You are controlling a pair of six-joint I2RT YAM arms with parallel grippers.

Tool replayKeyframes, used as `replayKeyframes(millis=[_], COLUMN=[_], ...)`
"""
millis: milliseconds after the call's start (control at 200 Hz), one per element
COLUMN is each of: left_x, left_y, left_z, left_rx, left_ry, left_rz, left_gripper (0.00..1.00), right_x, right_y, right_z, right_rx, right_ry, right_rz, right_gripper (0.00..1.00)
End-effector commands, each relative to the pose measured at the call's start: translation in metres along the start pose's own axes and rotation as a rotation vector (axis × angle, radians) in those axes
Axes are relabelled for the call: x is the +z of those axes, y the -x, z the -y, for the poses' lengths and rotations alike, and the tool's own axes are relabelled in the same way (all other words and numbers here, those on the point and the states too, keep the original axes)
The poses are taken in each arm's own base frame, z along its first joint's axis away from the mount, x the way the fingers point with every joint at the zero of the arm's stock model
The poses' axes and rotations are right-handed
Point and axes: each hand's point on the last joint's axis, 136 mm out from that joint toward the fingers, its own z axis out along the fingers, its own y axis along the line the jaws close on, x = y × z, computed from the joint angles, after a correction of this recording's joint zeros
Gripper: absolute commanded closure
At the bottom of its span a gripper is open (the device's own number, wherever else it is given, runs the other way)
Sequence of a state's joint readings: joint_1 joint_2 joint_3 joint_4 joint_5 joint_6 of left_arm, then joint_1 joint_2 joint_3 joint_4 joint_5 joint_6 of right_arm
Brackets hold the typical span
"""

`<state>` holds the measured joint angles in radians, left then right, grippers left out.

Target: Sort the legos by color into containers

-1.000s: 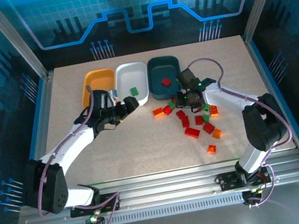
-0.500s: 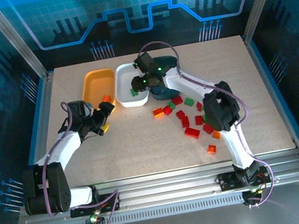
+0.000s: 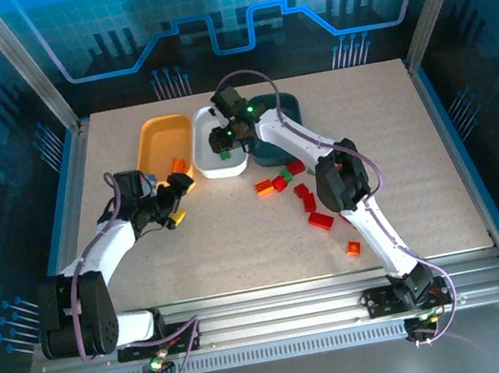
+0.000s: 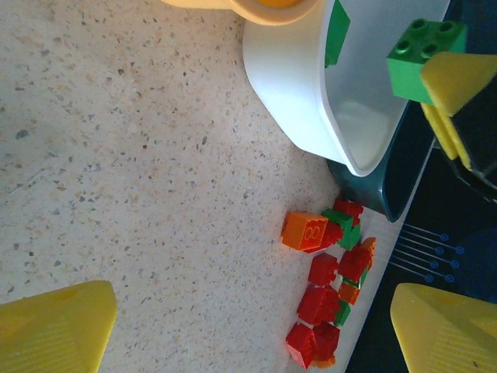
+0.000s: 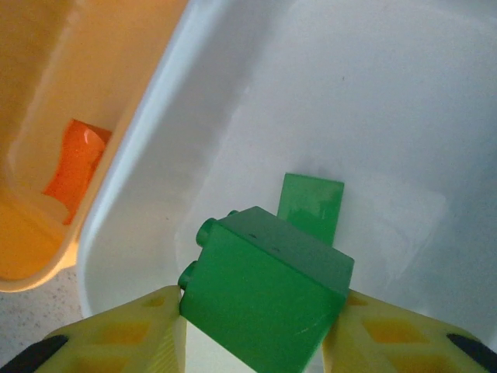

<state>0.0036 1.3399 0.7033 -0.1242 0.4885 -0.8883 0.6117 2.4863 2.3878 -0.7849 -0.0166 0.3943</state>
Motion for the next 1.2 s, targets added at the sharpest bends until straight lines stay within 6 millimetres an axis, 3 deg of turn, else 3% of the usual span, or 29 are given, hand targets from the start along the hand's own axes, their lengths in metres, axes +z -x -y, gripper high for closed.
replayKeyframes(millis=[0,340,555,735,795,875,950,1071,1196], left_x=[0.000,-0.002,-0.007,-0.011,-0.010,-0.003,0.013,0.043,0.066], left_y=[-0.007,-0.007,-0.005,-0.003,-0.007,-0.019,-0.045,-0.092,-0.122], left_z=[0.003,0.008,0.015,0.025,0.031,0.040,0.051,0.068,0.077], left_rx=[0.008,0.020,0.043,0.057,0.091,0.174,0.287,0.447,0.532], left_ry=[-0.021,-0.035,-0.037,-0.059,-0.063,-0.048,-0.024,-0.019,-0.030], left_rz=[-0.039,-0.040,-0.028,-0.023,-0.027,-0.047,-0.093,-0.171,-0.199], left_gripper=[0.08,0.07,0.01,0.01,0.01,0.01,0.01,0.04,0.05], right_x=[0.006,-0.002,-0.014,-0.049,-0.080,-0.108,-0.127,-0.144,-0.154], right_y=[-0.013,-0.006,-0.001,0.006,0.010,-0.004,-0.028,-0.093,-0.160], right_z=[0.000,-0.003,0.000,-0.002,-0.003,0.006,0.022,0.057,0.087], right_rx=[-0.004,0.021,0.019,0.006,-0.006,-0.013,-0.002,0.036,0.082], right_ry=[0.009,0.008,-0.014,-0.035,-0.038,-0.075,-0.121,-0.193,-0.247], right_rz=[-0.058,-0.033,-0.007,0.043,0.093,0.122,0.114,0.032,-0.072], right_gripper=[0.54,0.47,0.44,0.45,0.46,0.46,0.46,0.46,0.46])
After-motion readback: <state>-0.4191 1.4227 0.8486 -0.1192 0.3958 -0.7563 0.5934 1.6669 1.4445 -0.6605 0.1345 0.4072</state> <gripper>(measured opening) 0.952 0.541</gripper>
